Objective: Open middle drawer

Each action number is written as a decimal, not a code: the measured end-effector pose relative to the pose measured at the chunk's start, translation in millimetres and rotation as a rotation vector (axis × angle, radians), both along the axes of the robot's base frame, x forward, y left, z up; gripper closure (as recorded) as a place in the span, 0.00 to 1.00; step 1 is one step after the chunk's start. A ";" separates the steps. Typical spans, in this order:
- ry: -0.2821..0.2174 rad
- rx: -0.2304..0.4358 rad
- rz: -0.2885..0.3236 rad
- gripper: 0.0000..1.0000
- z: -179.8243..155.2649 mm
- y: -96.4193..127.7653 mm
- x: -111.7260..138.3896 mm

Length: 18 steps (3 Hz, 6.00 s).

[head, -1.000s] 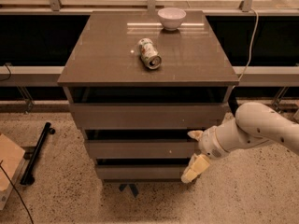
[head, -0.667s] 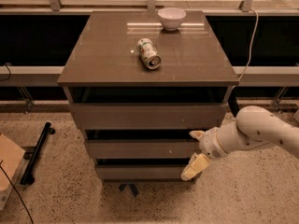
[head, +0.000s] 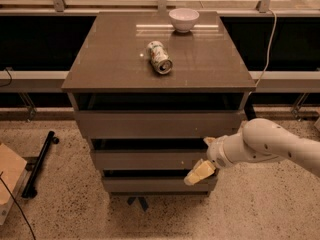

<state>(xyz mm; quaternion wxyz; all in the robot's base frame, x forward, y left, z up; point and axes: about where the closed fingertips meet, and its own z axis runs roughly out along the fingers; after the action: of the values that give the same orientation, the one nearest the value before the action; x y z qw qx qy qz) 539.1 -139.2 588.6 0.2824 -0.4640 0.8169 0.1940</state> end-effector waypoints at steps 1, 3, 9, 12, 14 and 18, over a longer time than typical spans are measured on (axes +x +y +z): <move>0.001 -0.001 0.001 0.00 -9.1 -8.3 -6.3; -0.002 0.029 0.020 0.00 -40.4 -18.8 -1.3; -0.018 0.140 0.037 0.00 -115.5 -6.7 63.0; -0.008 0.022 0.087 0.19 -143.2 -14.6 89.6; 0.049 -0.073 0.184 0.66 -145.5 -29.1 71.8; 0.099 -0.110 0.210 0.39 -135.9 -30.5 29.5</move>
Offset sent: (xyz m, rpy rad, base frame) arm -0.0075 -0.0295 -0.0459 0.0298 0.0055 -0.0006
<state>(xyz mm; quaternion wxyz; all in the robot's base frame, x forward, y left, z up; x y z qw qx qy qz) 568.5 -169.8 452.8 0.1942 -0.5518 0.7860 0.2002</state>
